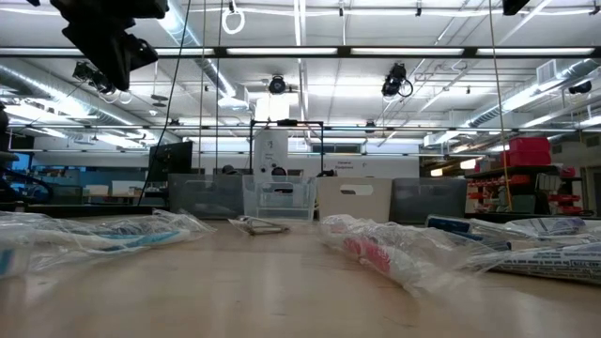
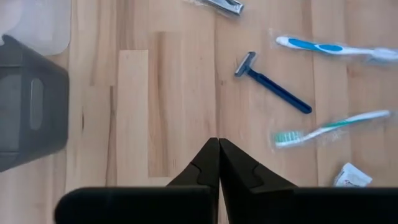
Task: Pick & Place Travel size toiletries
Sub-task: Put the white toothpaste into the left black bin
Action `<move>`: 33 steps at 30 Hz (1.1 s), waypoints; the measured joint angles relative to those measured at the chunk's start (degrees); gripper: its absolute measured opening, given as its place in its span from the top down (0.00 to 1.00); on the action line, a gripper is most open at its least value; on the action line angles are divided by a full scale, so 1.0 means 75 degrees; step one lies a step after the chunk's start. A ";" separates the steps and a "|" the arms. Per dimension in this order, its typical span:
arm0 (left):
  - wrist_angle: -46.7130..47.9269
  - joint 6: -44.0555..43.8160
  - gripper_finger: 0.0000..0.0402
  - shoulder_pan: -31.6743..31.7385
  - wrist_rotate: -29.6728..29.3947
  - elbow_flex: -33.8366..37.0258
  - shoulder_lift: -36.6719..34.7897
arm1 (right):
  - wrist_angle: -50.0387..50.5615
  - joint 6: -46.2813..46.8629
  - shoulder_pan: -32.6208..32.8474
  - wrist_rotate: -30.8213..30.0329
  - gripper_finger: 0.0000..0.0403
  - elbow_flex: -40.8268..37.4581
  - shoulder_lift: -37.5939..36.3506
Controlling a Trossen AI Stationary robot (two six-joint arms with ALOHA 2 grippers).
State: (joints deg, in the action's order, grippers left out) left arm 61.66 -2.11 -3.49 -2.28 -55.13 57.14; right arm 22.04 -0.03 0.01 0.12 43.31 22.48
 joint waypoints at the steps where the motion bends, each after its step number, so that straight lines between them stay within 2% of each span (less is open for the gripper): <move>1: -0.0014 0.0000 0.98 -0.0037 -0.0003 0.0000 0.0060 | 0.0000 0.0000 0.0000 0.0000 0.97 -0.0001 0.0000; 6: -0.0366 0.0178 0.95 -0.0341 0.0102 0.0006 0.0451 | 0.0000 0.0000 0.0000 0.0000 0.97 -0.0001 0.0000; 13: -0.1168 0.0572 0.99 -0.0675 0.0146 0.0006 0.0877 | -0.0002 0.0000 -0.0002 0.0000 0.97 -0.0003 0.0000; 23: -0.1211 0.0586 0.94 -0.1112 0.0141 0.0000 0.0898 | 0.0000 0.0000 -0.0001 0.0000 0.97 -0.0002 0.0000; 29: -0.1208 0.1548 0.95 -0.1913 0.0326 0.0000 0.0898 | 0.0000 0.0000 0.0000 0.0000 0.97 -0.0002 0.0000; 33: -0.1210 0.1887 0.95 -0.2150 0.0238 0.0000 0.0898 | 0.0000 0.0000 -0.0002 0.0000 0.97 -0.0003 0.0000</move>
State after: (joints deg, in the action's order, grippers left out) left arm 52.58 12.04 -19.61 -0.50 -55.13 63.88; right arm 22.04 -0.03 -0.01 0.12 43.29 22.48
